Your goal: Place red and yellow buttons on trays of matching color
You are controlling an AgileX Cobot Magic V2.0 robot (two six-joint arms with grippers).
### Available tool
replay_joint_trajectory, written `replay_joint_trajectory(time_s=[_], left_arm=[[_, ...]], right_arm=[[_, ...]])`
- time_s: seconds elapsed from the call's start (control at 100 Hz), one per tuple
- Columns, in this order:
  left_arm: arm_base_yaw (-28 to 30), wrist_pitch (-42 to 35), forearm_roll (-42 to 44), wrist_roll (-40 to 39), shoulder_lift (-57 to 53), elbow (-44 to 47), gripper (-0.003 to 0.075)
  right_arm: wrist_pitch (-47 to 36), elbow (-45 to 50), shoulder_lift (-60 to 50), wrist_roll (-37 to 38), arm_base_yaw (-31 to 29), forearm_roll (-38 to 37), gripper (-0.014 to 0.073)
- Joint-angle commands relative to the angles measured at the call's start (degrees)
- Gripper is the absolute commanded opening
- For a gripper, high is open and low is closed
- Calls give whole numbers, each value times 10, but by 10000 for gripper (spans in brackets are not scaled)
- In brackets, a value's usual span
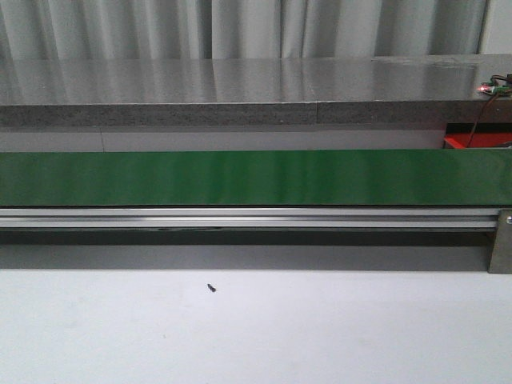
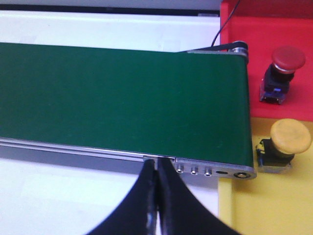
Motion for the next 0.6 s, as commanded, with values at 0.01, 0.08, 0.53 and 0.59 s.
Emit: replay_joint_trajectory(time_s=[0.01,0.08,0.53,0.59], left_arm=[[-4,-38,-12,-4,1,-14,-20],[-4,-39,-12,-4,1,-14,-20],[-2,-52,-18,-10,2,-15,-20],[4,-64,-10,-39,2,-16,-20]], right_arm=[[-47,0,-45,-1,0,8,-122],[-58,14,-77,-1,0,8,-122],[-68,39,-165,-1,0,8,-122],[-68,39,-165,-1,0,8,-122]])
